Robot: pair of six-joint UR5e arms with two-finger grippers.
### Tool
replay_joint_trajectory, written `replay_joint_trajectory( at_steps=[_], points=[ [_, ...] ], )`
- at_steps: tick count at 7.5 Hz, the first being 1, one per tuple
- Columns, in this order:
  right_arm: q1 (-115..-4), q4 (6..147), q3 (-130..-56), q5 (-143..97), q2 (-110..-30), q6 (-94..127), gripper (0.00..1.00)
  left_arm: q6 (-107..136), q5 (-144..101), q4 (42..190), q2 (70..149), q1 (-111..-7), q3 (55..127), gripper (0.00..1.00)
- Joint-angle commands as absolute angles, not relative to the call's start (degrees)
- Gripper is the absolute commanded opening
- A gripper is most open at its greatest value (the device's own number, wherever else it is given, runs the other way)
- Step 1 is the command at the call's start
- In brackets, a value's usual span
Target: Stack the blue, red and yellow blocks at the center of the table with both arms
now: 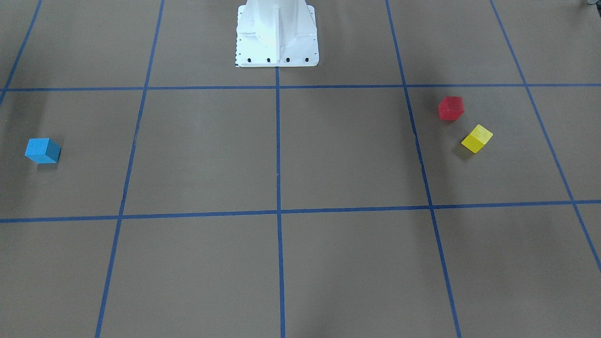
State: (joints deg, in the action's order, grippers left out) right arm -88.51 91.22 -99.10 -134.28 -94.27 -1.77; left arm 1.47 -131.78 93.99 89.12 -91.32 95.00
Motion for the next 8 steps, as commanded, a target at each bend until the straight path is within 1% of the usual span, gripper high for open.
replay_joint_trajectory(
  at_steps=[1,2,3,4,6,8],
  points=[
    [-88.5,91.2,-101.8,-134.3,-94.7,-1.8,0.99,1.6,-131.9,93.4,89.0,-91.3,96.8,1.0],
    [-87.7,91.1,-102.9,-134.1,-93.5,-1.8,0.99,1.6,-131.9,93.9,88.9,-91.3,97.0,1.0],
    [-85.5,91.8,-103.4,-134.0,-90.4,-1.6,0.99,1.5,-131.9,94.0,88.7,-91.2,97.0,1.0],
    [-85.0,92.0,-103.3,-136.6,-89.9,-0.8,0.99,1.5,-132.0,94.0,88.7,-91.2,97.0,1.0],
    [-83.2,90.0,-100.7,-139.5,-90.9,2.2,0.99,1.6,-135.2,94.0,88.8,-91.3,97.2,1.0],
    [-74.2,78.6,-100.4,-136.4,-91.2,15.9,0.99,1.8,-135.2,97.9,88.7,-91.0,97.6,1.0]
  ],
)
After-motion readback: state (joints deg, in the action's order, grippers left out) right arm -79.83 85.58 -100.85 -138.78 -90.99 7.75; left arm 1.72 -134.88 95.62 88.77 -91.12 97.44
